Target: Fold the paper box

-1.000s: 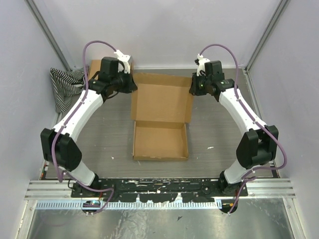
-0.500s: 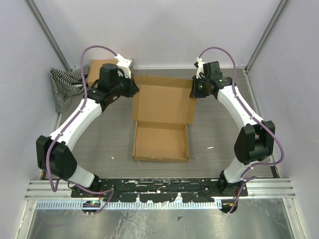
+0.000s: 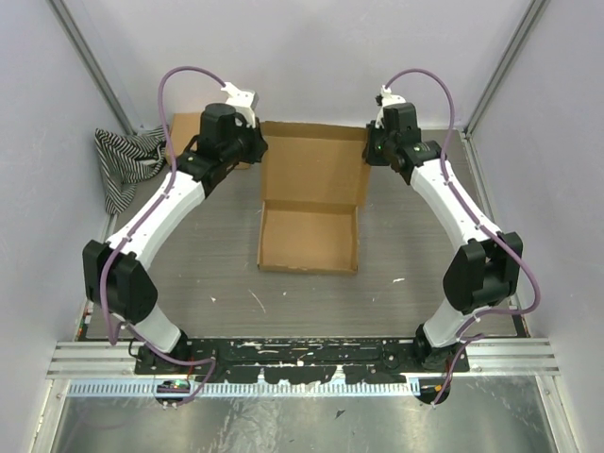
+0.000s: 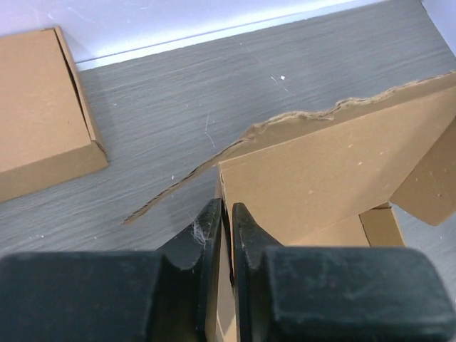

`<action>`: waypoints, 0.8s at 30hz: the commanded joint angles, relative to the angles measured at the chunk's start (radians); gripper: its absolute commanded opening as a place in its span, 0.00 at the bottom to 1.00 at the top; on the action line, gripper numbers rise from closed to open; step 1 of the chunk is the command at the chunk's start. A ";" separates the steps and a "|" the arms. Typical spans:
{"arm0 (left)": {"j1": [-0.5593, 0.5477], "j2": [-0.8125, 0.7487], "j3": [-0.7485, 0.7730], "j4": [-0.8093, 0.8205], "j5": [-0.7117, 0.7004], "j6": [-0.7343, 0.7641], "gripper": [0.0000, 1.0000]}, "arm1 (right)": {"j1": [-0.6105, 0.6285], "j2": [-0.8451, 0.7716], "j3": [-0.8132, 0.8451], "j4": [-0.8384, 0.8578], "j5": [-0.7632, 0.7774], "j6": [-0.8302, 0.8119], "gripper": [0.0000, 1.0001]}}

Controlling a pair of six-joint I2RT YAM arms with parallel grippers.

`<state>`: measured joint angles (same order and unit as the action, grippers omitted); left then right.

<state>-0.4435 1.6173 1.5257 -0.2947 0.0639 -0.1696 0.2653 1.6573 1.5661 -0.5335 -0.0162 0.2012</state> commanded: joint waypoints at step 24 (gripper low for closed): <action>-0.006 -0.045 -0.193 0.217 -0.055 -0.084 0.00 | 0.152 -0.096 -0.335 0.875 0.403 -0.015 0.01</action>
<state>-0.4416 1.6249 1.3731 -0.1139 -0.0135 -0.2588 0.4049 1.5616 1.1984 0.1711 0.3882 0.1375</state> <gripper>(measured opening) 0.013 0.053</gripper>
